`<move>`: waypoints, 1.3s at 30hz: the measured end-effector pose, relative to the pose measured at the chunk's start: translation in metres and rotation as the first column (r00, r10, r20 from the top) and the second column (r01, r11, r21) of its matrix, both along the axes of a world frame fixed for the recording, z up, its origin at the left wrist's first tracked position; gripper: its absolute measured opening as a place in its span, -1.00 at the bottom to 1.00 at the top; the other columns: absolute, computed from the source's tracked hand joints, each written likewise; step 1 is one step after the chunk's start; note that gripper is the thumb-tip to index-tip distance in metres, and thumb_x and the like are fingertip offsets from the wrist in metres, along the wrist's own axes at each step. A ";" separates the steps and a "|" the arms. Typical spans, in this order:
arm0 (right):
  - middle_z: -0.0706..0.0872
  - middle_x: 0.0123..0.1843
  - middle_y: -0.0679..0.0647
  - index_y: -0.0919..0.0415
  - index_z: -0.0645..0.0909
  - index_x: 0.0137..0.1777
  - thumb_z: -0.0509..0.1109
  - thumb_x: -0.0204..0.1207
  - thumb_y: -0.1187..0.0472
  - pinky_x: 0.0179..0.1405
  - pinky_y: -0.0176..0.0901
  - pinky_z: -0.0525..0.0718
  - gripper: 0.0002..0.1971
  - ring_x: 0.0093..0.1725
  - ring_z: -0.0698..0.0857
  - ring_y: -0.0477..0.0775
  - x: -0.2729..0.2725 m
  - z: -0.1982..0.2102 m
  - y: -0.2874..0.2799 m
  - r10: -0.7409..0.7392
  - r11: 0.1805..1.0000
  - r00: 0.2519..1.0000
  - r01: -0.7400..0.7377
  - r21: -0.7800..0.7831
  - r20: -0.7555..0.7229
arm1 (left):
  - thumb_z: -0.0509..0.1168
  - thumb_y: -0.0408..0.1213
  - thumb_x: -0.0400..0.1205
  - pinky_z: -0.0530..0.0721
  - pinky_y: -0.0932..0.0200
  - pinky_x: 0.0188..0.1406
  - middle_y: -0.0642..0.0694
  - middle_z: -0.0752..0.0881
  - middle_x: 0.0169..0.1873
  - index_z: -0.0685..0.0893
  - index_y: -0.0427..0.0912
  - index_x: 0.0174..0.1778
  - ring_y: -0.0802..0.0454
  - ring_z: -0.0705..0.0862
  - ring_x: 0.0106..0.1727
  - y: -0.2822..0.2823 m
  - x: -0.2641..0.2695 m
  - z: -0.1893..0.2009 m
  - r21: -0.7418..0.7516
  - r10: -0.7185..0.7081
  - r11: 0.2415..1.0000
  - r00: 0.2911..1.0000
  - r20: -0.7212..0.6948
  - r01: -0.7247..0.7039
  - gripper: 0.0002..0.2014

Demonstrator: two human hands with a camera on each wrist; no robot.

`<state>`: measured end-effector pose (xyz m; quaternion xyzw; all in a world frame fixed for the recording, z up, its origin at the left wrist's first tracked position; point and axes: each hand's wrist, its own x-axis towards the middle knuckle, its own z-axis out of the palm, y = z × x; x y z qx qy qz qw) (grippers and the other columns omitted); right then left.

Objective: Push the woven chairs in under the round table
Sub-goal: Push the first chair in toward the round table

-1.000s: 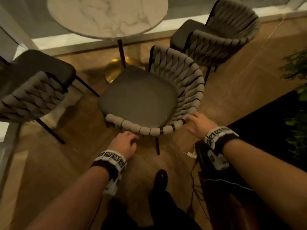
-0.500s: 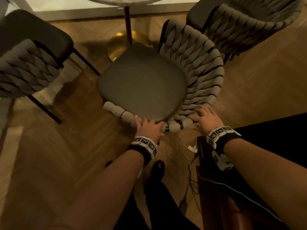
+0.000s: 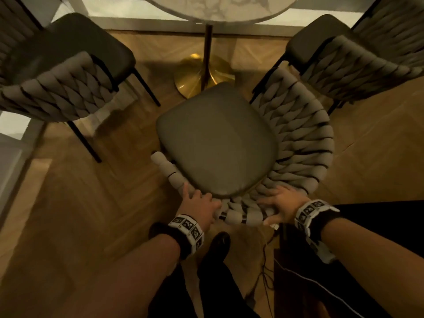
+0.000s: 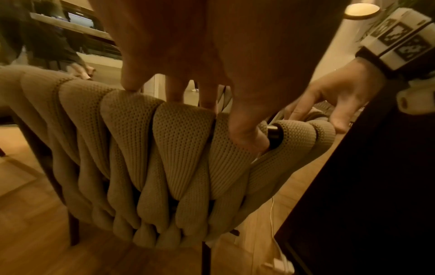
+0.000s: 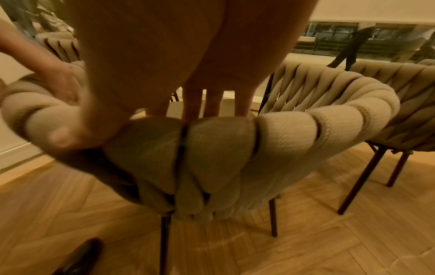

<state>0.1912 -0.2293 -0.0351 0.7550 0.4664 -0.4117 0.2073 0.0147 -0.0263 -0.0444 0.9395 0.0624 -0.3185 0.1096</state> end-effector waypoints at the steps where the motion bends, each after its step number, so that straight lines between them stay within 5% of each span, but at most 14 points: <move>1: 0.42 0.49 0.00 -0.32 0.22 0.54 0.11 0.12 -0.66 0.53 0.22 0.25 -0.06 0.45 0.37 0.19 0.002 0.001 -0.002 0.002 1.000 1.000 -0.002 -0.018 0.003 | 0.26 -0.08 0.62 -0.25 -0.61 0.50 -0.10 0.46 0.45 0.33 0.17 0.49 -0.26 0.34 0.52 0.004 -0.007 0.001 0.005 -0.015 1.000 1.000 -0.003 0.015 -0.50; 5: 0.26 0.62 -0.11 -0.36 0.11 0.57 0.10 -0.05 -0.74 0.59 0.34 0.03 0.10 0.60 0.19 0.19 0.006 0.002 -0.011 0.050 0.988 0.999 -0.047 -0.149 0.018 | 0.21 -0.04 0.65 -0.20 -0.64 0.49 -0.15 0.42 0.49 0.28 0.16 0.52 -0.28 0.31 0.54 0.014 -0.023 0.007 0.026 -0.122 0.992 0.992 -0.044 0.123 -0.50; 9: 0.48 0.53 -0.11 -0.35 0.24 0.51 -0.01 0.22 -0.65 0.45 0.33 0.27 -0.16 0.47 0.47 0.14 -0.007 0.000 -0.017 0.102 0.990 0.995 -0.104 -0.097 -0.023 | 0.20 -0.04 0.65 -0.18 -0.66 0.48 -0.13 0.41 0.50 0.26 0.20 0.52 -0.28 0.31 0.55 0.020 -0.027 0.008 0.052 -0.128 0.990 0.990 -0.057 0.131 -0.50; 13: 0.52 0.50 -0.08 -0.33 0.23 0.49 -0.33 0.08 -0.68 0.41 0.36 0.29 -0.03 0.42 0.52 0.15 -0.016 -0.005 -0.009 0.110 0.994 0.994 -0.110 -0.013 -0.022 | 0.20 -0.05 0.65 -0.21 -0.64 0.49 -0.04 0.40 0.53 0.29 0.25 0.49 -0.19 0.29 0.58 0.041 -0.028 0.009 0.082 -0.095 0.992 0.994 -0.057 0.099 -0.53; 17: 0.55 0.48 0.00 -0.22 0.26 0.52 -0.40 0.03 -0.65 0.39 0.28 0.33 0.07 0.42 0.52 0.17 -0.032 -0.012 0.017 0.063 0.994 0.997 -0.068 0.081 0.054 | 0.20 -0.10 0.65 -0.14 -0.64 0.50 0.07 0.40 0.52 0.31 0.32 0.46 -0.08 0.25 0.61 0.077 -0.034 0.008 0.129 -0.035 0.991 0.999 0.023 0.032 -0.54; 23: 0.43 0.56 -0.03 -0.22 0.22 0.55 0.10 0.47 -0.42 0.54 0.25 0.19 -0.34 0.53 0.35 0.16 -0.015 -0.010 0.027 -0.045 0.973 0.988 0.010 0.231 0.150 | 0.16 -0.29 0.62 -0.13 -0.64 0.50 0.00 0.30 0.59 0.27 0.21 0.52 -0.19 0.08 0.67 0.106 -0.024 0.005 0.245 0.142 0.954 0.981 0.131 -0.171 -0.45; 27: 0.42 0.56 0.01 -0.20 0.14 0.58 0.08 0.55 -0.33 0.57 0.32 0.09 -0.38 0.57 0.29 0.19 0.008 -0.007 0.015 -0.099 0.986 0.955 0.056 0.155 0.281 | 0.18 -0.09 0.54 -0.06 -0.60 0.50 0.06 0.38 0.55 0.31 0.21 0.49 -0.13 0.20 0.64 0.069 -0.012 0.004 0.089 0.164 0.979 0.971 0.174 -0.181 -0.45; 30: 0.50 0.49 0.04 -0.18 0.16 0.57 0.08 0.57 -0.31 0.55 0.29 0.13 -0.40 0.53 0.33 0.20 0.007 -0.009 0.018 -0.089 0.989 0.950 0.049 0.137 0.300 | 0.15 0.16 0.57 -0.03 -0.66 0.46 0.06 0.34 0.56 0.28 0.25 0.52 -0.14 0.18 0.62 0.052 -0.009 -0.002 -0.002 0.222 0.975 0.973 0.053 -0.223 -0.44; 33: 0.50 0.48 0.09 -0.15 0.16 0.58 0.08 0.58 -0.28 0.55 0.29 0.14 -0.41 0.56 0.29 0.22 0.004 -0.011 0.018 -0.098 0.989 0.947 0.060 0.133 0.306 | 0.19 0.13 0.61 0.01 -0.66 0.46 0.04 0.29 0.58 0.28 0.27 0.52 -0.13 0.14 0.62 0.059 -0.004 -0.010 -0.025 0.252 0.967 0.968 -0.017 -0.252 -0.48; 39: 0.57 0.43 0.05 -0.16 0.19 0.57 0.06 0.56 -0.32 0.40 0.18 0.37 -0.40 0.46 0.43 0.19 0.005 -0.011 0.048 -0.120 0.977 0.950 0.062 0.204 0.287 | 0.21 -0.02 0.65 -0.02 -0.57 0.54 0.06 0.31 0.59 0.32 0.25 0.52 -0.13 0.12 0.64 0.091 -0.003 -0.012 0.077 0.265 0.957 0.952 0.155 -0.279 -0.51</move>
